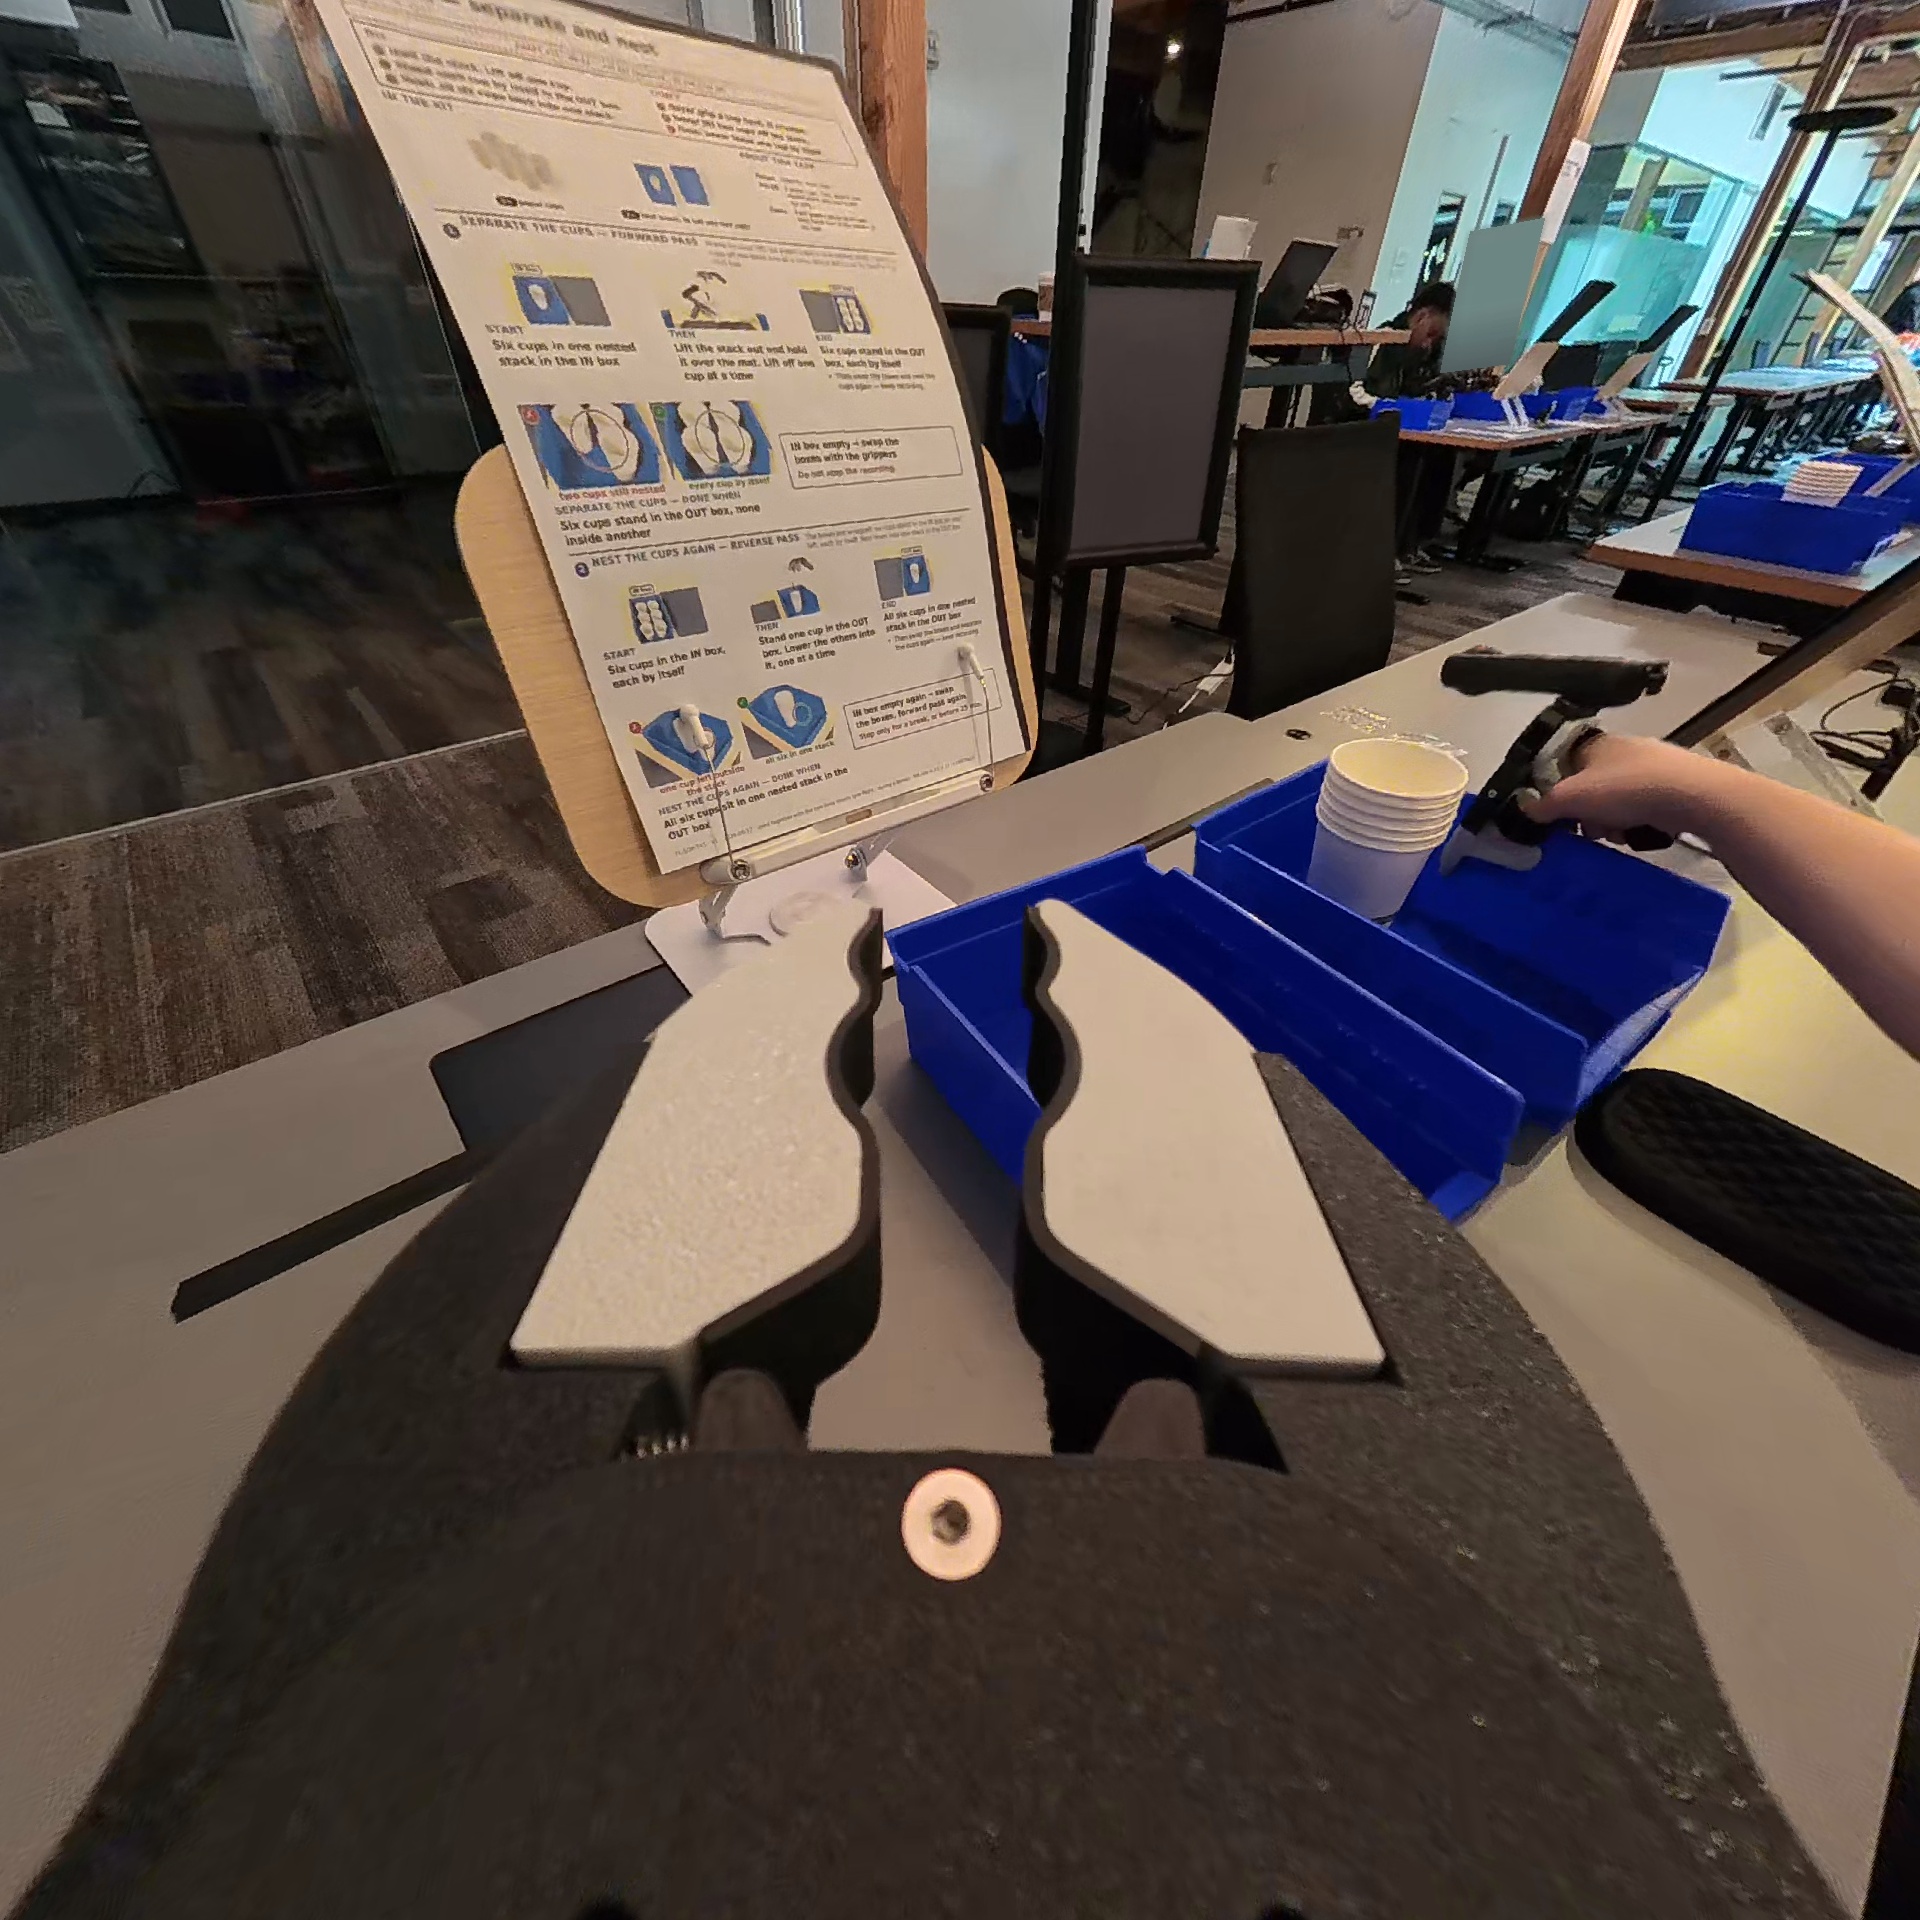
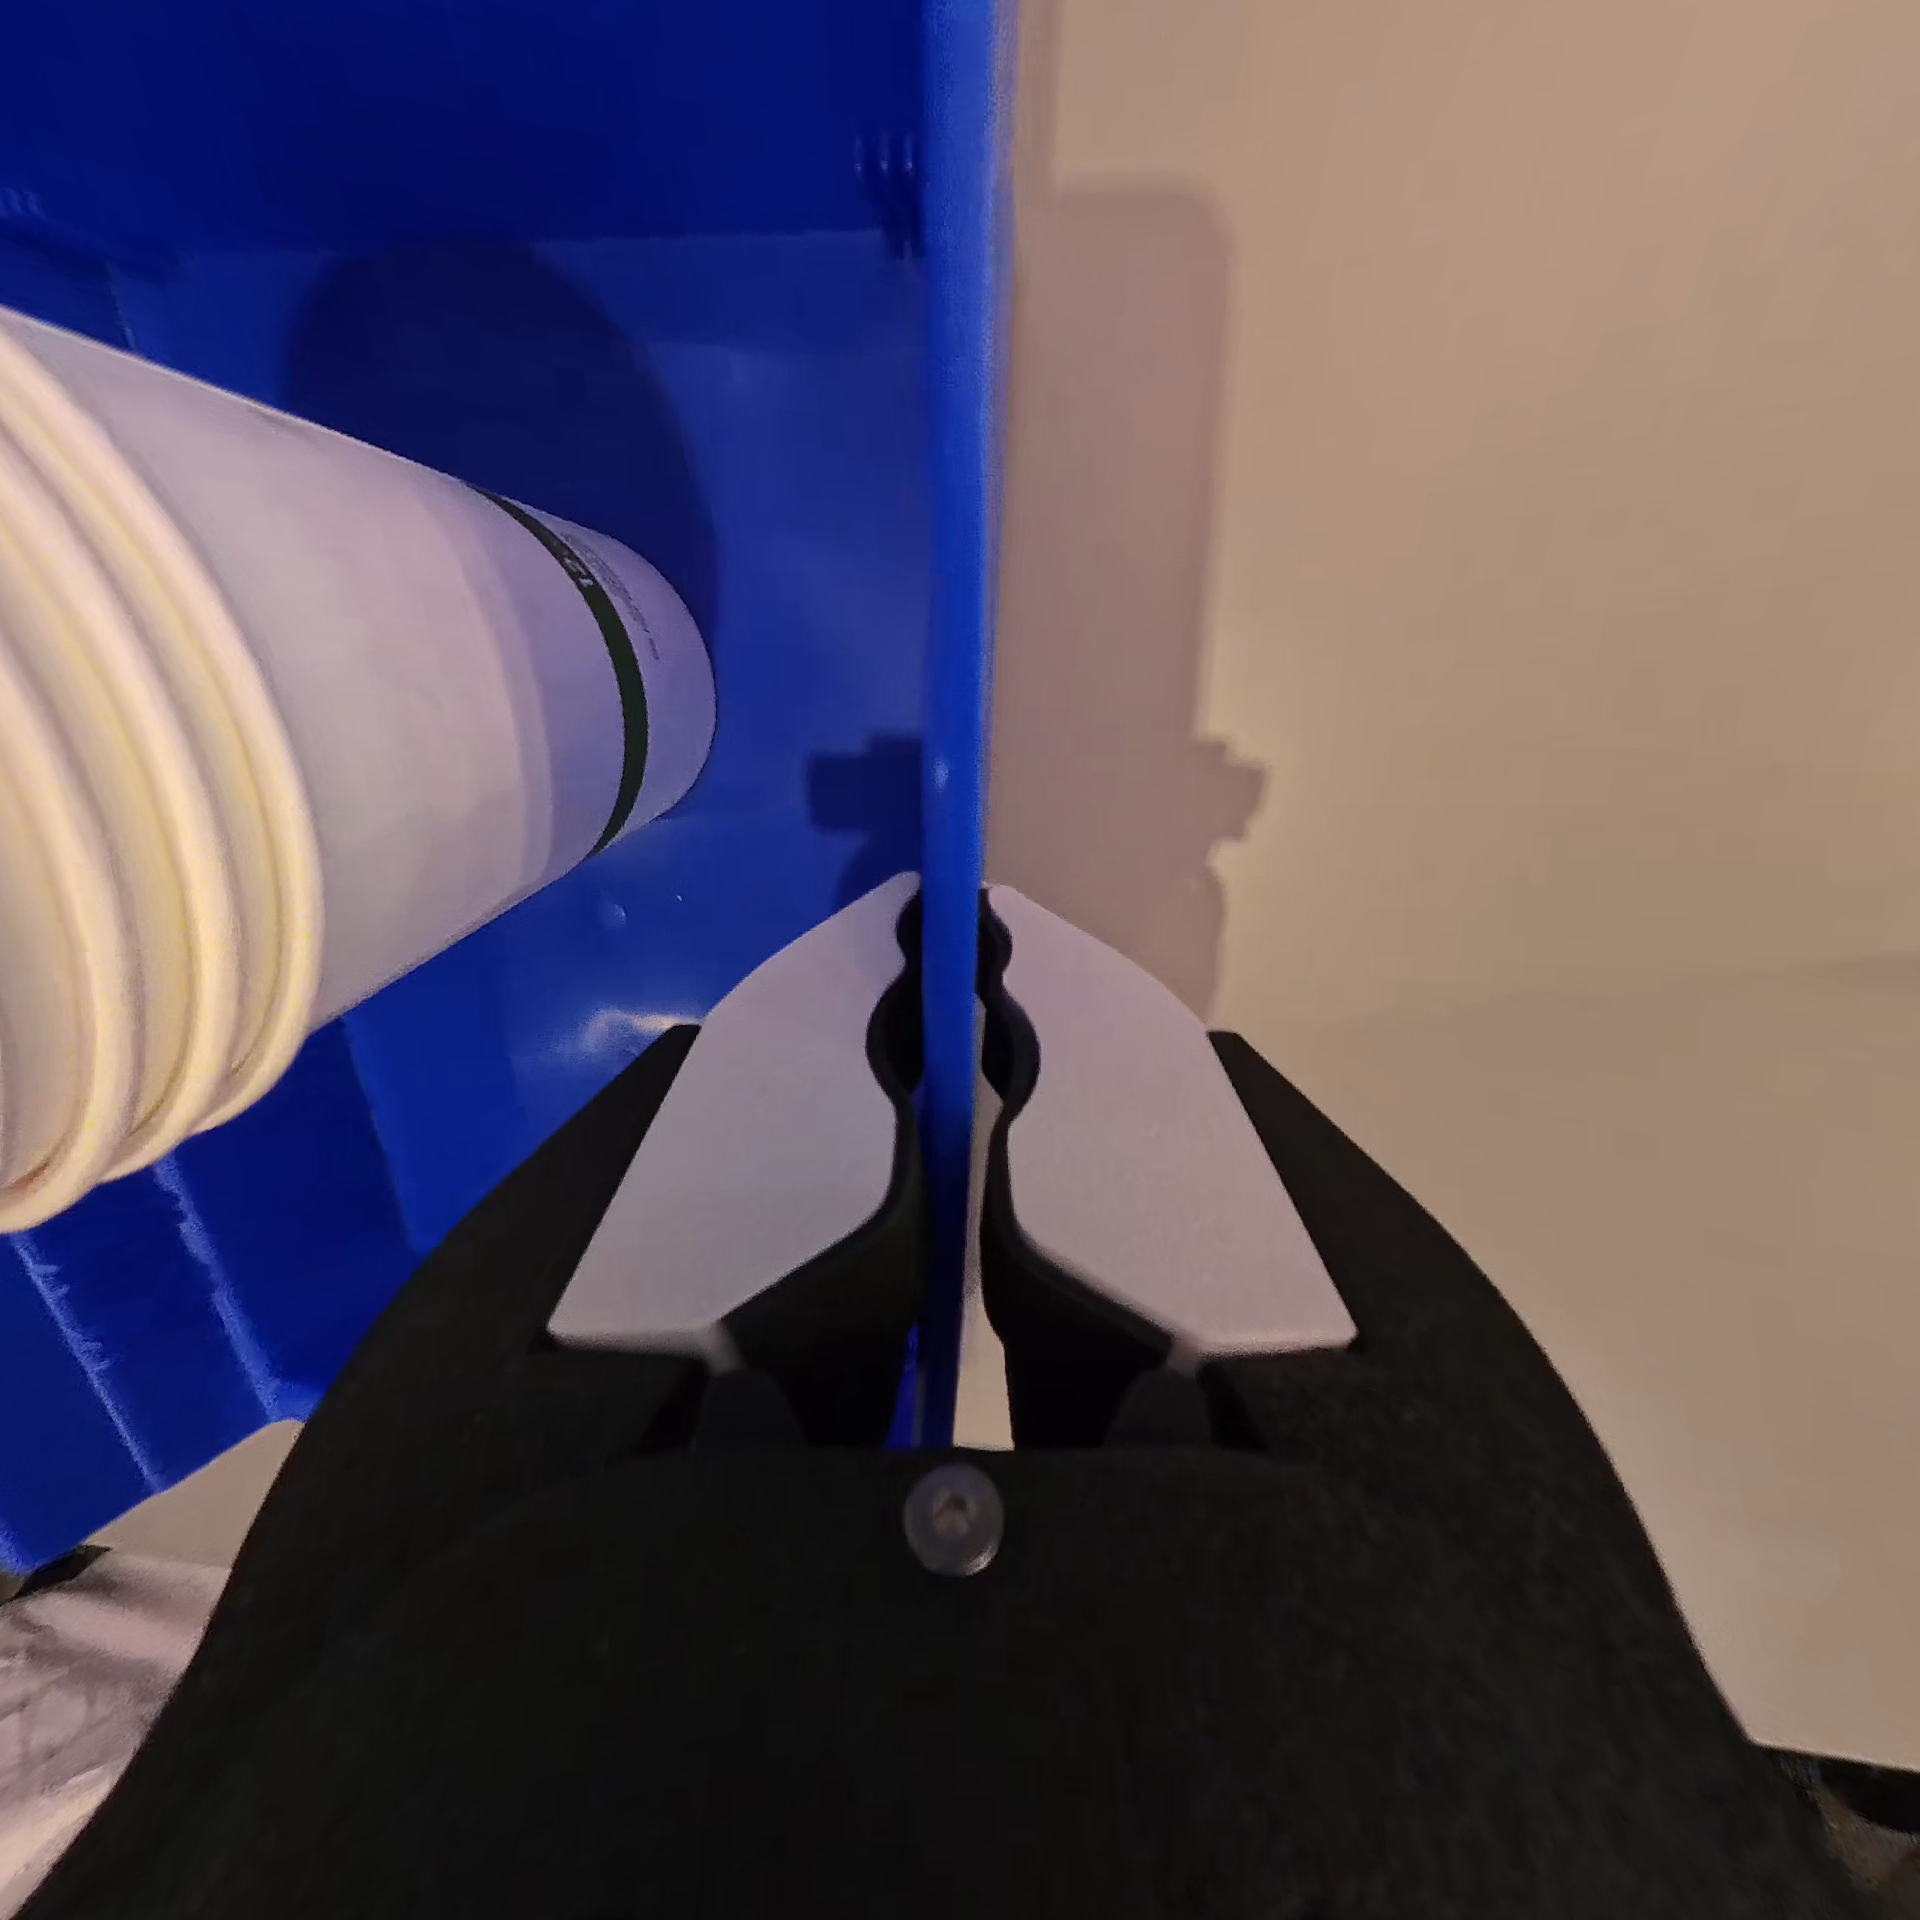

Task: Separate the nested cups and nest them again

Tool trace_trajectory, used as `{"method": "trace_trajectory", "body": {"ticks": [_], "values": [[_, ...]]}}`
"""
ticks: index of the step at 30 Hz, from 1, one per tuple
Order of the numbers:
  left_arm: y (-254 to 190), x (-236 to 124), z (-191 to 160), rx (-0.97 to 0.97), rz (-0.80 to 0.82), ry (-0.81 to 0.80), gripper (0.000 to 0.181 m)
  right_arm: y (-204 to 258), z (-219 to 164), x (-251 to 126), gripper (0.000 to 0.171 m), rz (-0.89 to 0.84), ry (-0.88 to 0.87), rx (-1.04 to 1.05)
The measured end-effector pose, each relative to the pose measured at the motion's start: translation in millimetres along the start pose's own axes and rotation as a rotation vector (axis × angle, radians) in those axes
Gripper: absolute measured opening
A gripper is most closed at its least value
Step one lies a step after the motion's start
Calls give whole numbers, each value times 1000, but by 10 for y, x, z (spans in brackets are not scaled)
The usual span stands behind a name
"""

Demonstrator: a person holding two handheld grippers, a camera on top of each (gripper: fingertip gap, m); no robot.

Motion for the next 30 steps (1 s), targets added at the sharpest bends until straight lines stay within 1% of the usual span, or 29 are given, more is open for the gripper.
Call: {"method": "trace_trajectory", "body": {"ticks": [7,10,14,18,22,25,27,30], "values": [[61,7,-26,-23,-1,8,25,-25,42,-168,5,-16,55,-3],[79,-10,-22,-28,5,4,25,-2,74,-283,5,8,52,-1],[96,-55,-20,-31,12,1,25,75,135,-569,5,49,22,5],[127,-131,-19,-36,26,-5,25,270,227,-984,6,44,15,-22],[155,-245,-4,-52,38,-29,25,704,403,-1443,5,3,0,-101],[159,-345,10,-58,47,-44,25,1234,543,-1684,5,-5,18,-194],[163,-422,21,-57,75,-53,25,1673,643,-1758,5,4,27,-267],[156,-559,52,-46,134,-73,25,2422,771,-1742,5,29,52,-395]]}}
Point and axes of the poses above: each gripper's, where its closed fingertips meet, x out along the fingers, z out of its top, y = z × x across the jaws, the point moved 5 cm from there along -x, back along the fingers, and after that the axes turned 1 degree about -x, right-handed, at the moved point
